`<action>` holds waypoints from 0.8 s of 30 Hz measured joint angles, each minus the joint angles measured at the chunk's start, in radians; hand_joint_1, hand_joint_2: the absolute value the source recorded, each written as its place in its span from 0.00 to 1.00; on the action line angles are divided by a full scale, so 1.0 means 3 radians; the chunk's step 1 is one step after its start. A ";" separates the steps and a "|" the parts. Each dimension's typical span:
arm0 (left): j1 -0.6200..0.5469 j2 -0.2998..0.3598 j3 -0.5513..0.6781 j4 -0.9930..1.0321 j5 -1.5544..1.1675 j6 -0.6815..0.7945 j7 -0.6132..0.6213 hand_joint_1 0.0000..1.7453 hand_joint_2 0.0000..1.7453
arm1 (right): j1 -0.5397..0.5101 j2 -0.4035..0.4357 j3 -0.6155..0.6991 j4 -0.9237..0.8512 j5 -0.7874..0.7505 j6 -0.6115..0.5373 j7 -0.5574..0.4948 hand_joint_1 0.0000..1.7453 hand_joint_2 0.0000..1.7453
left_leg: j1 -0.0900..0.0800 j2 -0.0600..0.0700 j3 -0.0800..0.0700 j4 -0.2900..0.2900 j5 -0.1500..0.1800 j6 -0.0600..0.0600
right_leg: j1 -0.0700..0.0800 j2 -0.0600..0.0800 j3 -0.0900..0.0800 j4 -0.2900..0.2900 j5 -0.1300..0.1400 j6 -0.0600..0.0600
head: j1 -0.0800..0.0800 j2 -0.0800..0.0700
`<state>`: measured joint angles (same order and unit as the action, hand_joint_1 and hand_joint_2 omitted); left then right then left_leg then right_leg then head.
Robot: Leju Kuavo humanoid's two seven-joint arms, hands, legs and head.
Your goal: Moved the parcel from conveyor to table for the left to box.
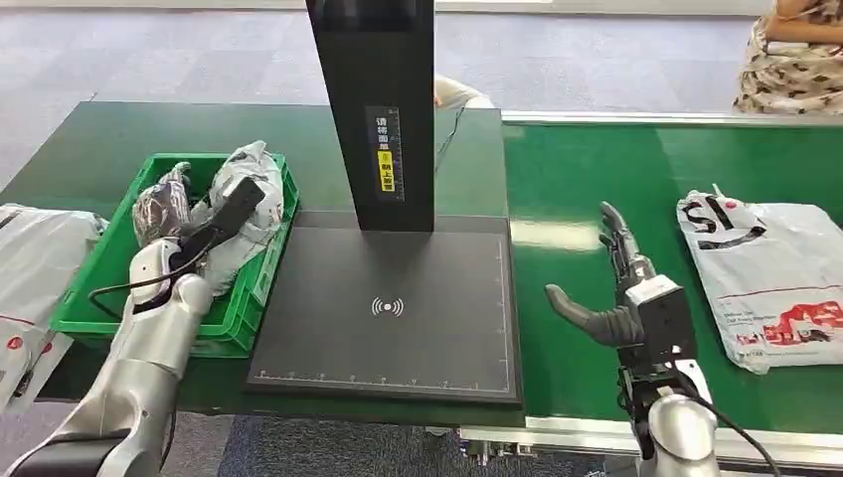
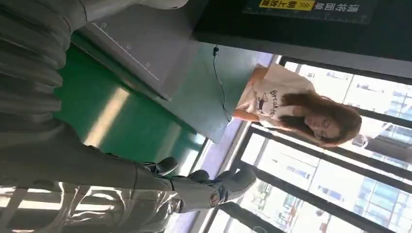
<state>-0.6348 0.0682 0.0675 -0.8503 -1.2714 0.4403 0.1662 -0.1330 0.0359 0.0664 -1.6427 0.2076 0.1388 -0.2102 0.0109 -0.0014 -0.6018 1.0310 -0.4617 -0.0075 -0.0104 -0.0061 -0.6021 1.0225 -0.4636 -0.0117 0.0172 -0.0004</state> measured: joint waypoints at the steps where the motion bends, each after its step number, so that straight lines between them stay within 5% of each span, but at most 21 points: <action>1: 0.0040 -0.0032 0.0000 -0.0052 0.0053 0.0023 -0.0050 0.00 1.00 | 0.0005 0.0000 -0.0005 -0.0017 0.0024 -0.0001 -0.0001 0.00 1.00 | 0.0000 0.0000 0.0000 0.0000 0.0000 0.0000 | 0.0000 0.0000 0.0000 0.0000 0.0000 0.0000 | 0.0000 0.0000; 3: 0.0165 -0.0098 0.0000 -0.0220 0.0205 0.0088 -0.0191 0.00 1.00 | 0.0032 0.0000 -0.0013 -0.0057 0.0046 -0.0006 -0.0013 0.00 1.00 | 0.0000 0.0001 0.0000 0.0000 -0.0001 0.0001 | 0.0000 0.0000 0.0000 -0.0001 0.0000 0.0000 | 0.0000 0.0000; 4: 0.0235 -0.0132 -0.0001 -0.0335 0.0348 0.0126 -0.0309 0.00 0.00 | 0.0047 0.0000 -0.0013 -0.0072 0.0057 -0.0010 -0.0029 0.00 1.00 | 0.0000 0.0001 0.0000 0.0000 -0.0001 0.0001 | 0.0000 0.0000 0.0000 -0.0001 0.0000 0.0000 | 0.0000 0.0000; 14: 0.1234 -0.0252 -0.0242 -0.1422 0.2306 0.0520 -0.1693 0.00 0.00 | 0.0190 -0.0045 -0.0033 -0.0089 0.0053 -0.0107 -0.0107 0.00 1.00 | 0.0000 0.0008 0.0001 0.0000 -0.0006 0.0003 | 0.0000 0.0009 -0.0003 -0.0002 -0.0003 0.0002 | -0.0001 0.0000; 20: 0.1890 -0.0474 -0.0459 -0.2163 0.3566 -0.0499 -0.2046 0.00 0.00 | 0.0320 -0.0106 -0.0041 -0.0075 0.0020 -0.0113 -0.0065 0.00 1.00 | -0.0001 0.0008 -0.0002 -0.0001 -0.0010 0.0007 | -0.0001 0.0009 -0.0003 -0.0004 -0.0004 0.0003 | 0.0000 0.0000; 21: 0.1977 -0.0495 -0.0504 -0.2232 0.3661 -0.0677 -0.2066 0.00 1.00 | 0.0335 -0.0107 -0.0041 -0.0062 0.0020 -0.0117 -0.0115 0.00 1.00 | -0.0001 0.0008 -0.0002 -0.0001 -0.0010 0.0007 | -0.0001 0.0008 -0.0003 -0.0004 -0.0004 0.0003 | 0.0000 0.0000; 24: 0.2164 -0.0557 -0.0608 -0.2405 0.3923 -0.1112 -0.2109 0.00 1.00 | 0.0397 -0.0107 -0.0028 -0.0035 -0.0007 -0.0070 -0.0479 0.00 1.00 | -0.0001 0.0007 -0.0001 0.0000 -0.0012 0.0010 | -0.0001 0.0006 -0.0003 -0.0005 -0.0004 0.0003 | 0.0000 0.0000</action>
<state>0.0143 -0.0988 -0.1149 -1.5717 -0.0944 0.1065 -0.4665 -0.0139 0.0038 0.0580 -1.6533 0.2056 0.1179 -0.3538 0.0106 0.0008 -0.6022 1.0309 -0.4652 -0.0046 -0.0107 -0.0042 -0.6029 1.0209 -0.4649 -0.0107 0.0172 -0.0004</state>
